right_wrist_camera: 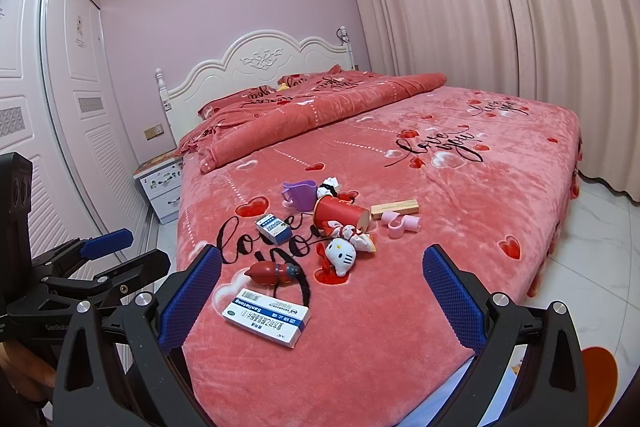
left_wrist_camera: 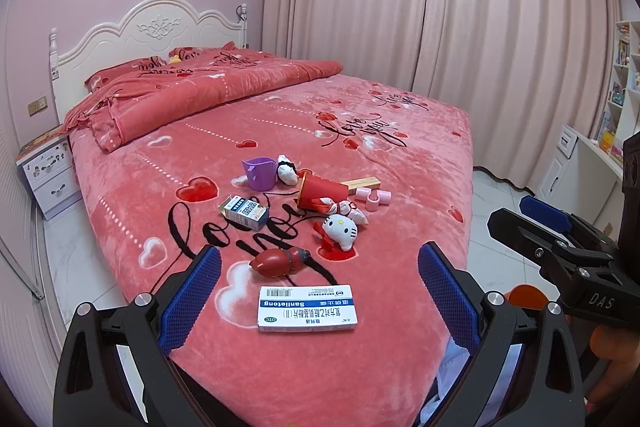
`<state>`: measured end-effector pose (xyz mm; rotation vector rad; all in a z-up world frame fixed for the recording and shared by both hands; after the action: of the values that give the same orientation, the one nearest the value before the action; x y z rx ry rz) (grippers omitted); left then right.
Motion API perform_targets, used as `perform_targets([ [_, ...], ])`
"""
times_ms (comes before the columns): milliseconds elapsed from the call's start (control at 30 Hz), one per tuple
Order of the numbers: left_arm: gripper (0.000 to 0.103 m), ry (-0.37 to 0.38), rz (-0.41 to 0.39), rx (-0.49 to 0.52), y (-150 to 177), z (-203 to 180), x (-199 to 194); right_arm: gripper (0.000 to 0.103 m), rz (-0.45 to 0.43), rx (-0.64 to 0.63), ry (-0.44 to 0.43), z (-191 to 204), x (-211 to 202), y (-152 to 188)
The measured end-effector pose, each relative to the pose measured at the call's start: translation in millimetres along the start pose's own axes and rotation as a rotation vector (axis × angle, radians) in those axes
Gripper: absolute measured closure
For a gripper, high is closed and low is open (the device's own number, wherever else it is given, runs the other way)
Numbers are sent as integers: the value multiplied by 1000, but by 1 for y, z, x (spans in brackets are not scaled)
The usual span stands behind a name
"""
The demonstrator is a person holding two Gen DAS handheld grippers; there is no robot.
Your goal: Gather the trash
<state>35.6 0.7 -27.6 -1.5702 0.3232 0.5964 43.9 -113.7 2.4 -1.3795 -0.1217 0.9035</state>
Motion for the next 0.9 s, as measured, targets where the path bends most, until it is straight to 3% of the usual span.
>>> perform_targets([
  [900,6,0,6,6,5,-1,3,5,6,5,-2,0,5,5],
])
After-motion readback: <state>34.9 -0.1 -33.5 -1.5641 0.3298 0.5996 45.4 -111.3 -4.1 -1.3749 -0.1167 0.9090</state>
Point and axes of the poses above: each gripper's, at about its wrist camera, not at the fingertips, and x roughly the way its jaws point, z to its left, y to its underside, the point moved 4 cm from there along x, roughly the way its jaws point, and after that the axes turned 8 degrees about -y, right-handed, at the moved point
